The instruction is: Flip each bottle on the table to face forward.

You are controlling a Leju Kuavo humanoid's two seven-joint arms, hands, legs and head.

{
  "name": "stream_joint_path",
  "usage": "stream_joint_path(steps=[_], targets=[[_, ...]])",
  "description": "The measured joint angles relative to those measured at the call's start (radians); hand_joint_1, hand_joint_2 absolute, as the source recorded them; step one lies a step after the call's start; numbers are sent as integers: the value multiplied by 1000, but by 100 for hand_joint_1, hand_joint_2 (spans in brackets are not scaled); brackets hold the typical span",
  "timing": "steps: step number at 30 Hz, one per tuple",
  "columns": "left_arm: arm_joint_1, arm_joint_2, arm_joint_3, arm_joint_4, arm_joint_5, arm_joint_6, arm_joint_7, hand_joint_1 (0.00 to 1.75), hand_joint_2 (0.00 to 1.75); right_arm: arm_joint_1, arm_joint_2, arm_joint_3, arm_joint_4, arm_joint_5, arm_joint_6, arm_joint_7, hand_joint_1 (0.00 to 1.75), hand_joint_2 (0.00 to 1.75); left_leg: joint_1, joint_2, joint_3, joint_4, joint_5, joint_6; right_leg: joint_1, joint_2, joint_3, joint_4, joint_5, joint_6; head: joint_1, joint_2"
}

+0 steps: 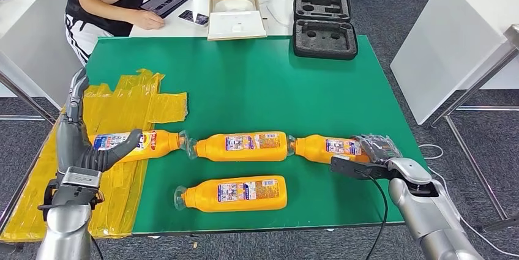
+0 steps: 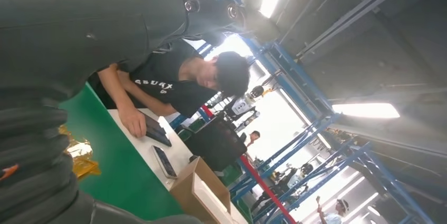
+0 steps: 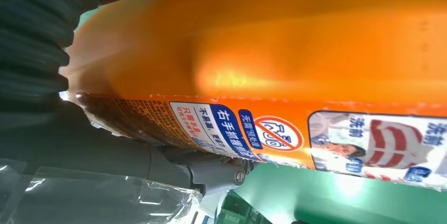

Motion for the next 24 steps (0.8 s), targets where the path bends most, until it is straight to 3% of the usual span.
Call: stream_joint_path(steps=[11,15,19,24], targets=[[0,0,0,23,3,-2,0,0,175,2,-2,-4,0,-44,-5,2,175,175,0,0,0,0,0,0,0,0,0,0,-1,0,0,0],[1,-1,1,25,3,-5,1,0,175,28,9,-31,-23,-88,-47,27,175,175,0,-1,-1,0,0,0,0,-1,0,0,-1,1,0,0],[8,-8,6,25,-9,-15,13,0,175,90,61,-113,-99,-149,-123,83,175,175,0,-3,-4,0,0,0,0,-1,-2,0,-1,1,0,0],[26,-16,10,24,-36,-23,29,0,175,154,170,-255,-250,-205,-235,100,175,175,0,-2,-6,0,0,0,0,-2,-5,1,-1,1,0,0]])
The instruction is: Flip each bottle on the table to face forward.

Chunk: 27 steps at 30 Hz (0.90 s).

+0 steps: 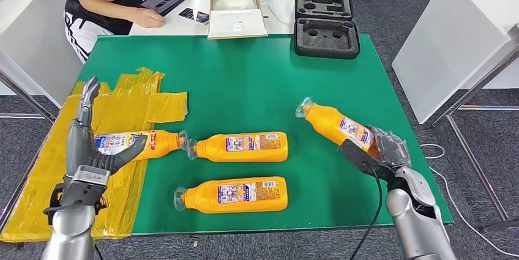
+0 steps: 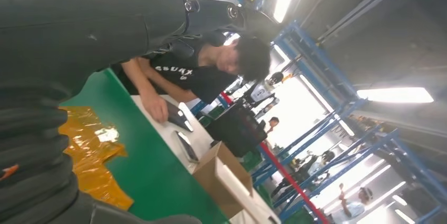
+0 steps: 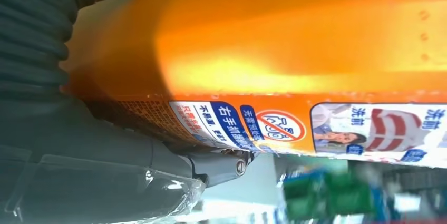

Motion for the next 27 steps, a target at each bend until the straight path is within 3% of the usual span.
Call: stream_joint_path(steps=[6,13,21,27], targets=[[-12,-11,-8,1,-45,-38,80,0,175,15,109,-79,-112,-21,-109,-40,175,175,0,0,-2,0,0,0,0,0,-3,0,0,0,0,0],[-34,-22,-51,27,-46,-78,147,0,175,42,198,-80,-175,-124,-169,-159,175,175,0,0,-2,0,0,0,0,0,-3,0,0,0,0,0],[-105,-26,-140,109,107,-169,204,0,175,55,269,25,-182,-340,-120,-362,175,175,0,0,-3,0,0,0,0,0,-4,0,0,0,0,0],[-188,-26,-260,163,243,-249,243,0,175,29,285,135,-151,-503,-3,-458,175,175,0,1,-4,0,1,0,0,-1,-4,0,0,0,0,0]])
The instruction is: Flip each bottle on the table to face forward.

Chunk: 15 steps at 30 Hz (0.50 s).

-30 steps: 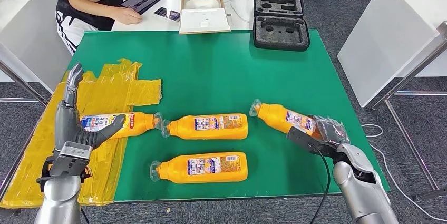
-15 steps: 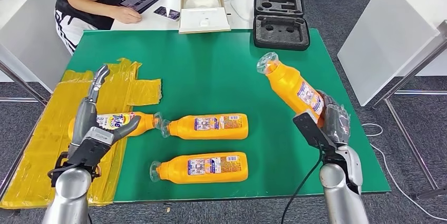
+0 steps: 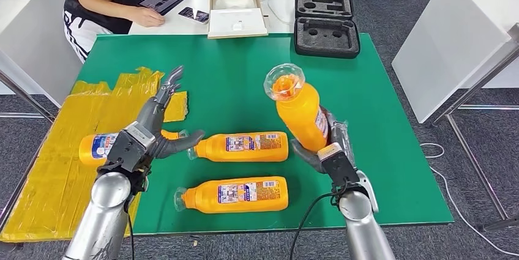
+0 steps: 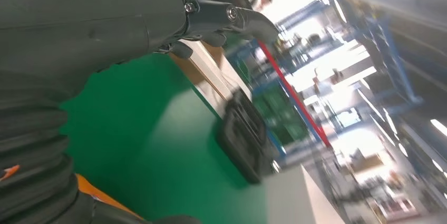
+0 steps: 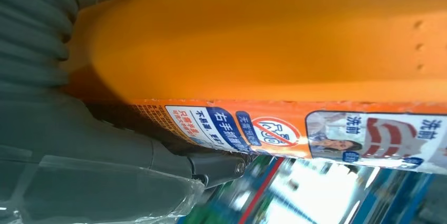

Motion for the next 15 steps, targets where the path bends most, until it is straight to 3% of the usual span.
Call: stream_joint_path(steps=[5,15], targets=[[-32,2,-60,23,56,-35,1,0,175,-26,-2,56,39,-56,50,-26,175,175,0,-1,-1,0,0,0,0,-1,0,0,0,0,0,0],[-57,3,-108,58,91,-53,-3,0,175,-54,-10,109,83,-66,55,-27,175,175,0,-1,-1,0,0,0,0,-1,-1,0,0,0,0,0]])
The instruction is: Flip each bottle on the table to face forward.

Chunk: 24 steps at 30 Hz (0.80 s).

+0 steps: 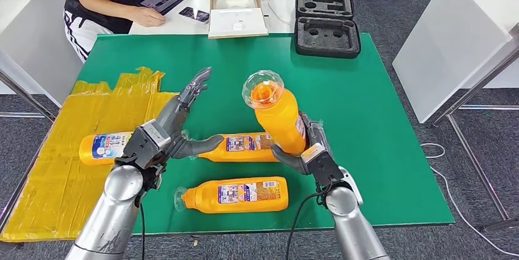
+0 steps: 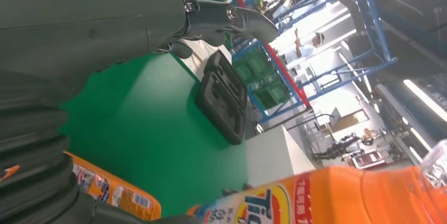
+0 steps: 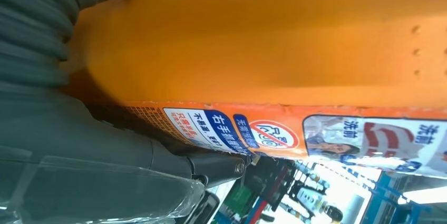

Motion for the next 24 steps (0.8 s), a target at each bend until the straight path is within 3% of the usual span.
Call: stream_joint_path(steps=[13,24], targets=[[11,0,-63,22,49,-3,-23,0,175,-34,-1,63,33,-10,-7,10,175,175,0,0,-1,0,0,0,0,0,0,0,0,0,0,0],[35,-1,-84,22,134,-26,-26,0,175,-94,8,133,63,28,-70,21,175,175,0,0,0,0,0,0,0,0,0,0,0,0,0,0]])
